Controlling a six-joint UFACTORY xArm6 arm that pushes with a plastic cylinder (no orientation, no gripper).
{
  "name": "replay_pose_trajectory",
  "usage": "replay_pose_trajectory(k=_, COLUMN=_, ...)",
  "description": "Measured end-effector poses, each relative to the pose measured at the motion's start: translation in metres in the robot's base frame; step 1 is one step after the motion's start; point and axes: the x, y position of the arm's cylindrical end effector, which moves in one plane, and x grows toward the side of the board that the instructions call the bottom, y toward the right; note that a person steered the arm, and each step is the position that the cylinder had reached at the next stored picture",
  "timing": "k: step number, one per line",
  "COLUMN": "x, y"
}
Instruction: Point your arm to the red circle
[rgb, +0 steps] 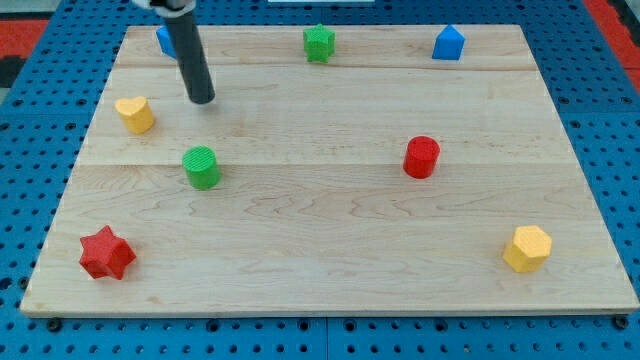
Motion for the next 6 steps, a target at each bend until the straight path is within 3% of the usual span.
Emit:
replay_pose_trajectory(k=1, x=-0.003, y=-0.072)
replay_pose_trajectory(k=3, x=0.073, y=-0.077)
replay_pose_trajectory(k=4, x=0.073, y=-0.065)
replay_pose_trajectory(k=5, x=0.073, y=0.011)
replay_pose_trajectory(k=6, x=0.073, y=0.020)
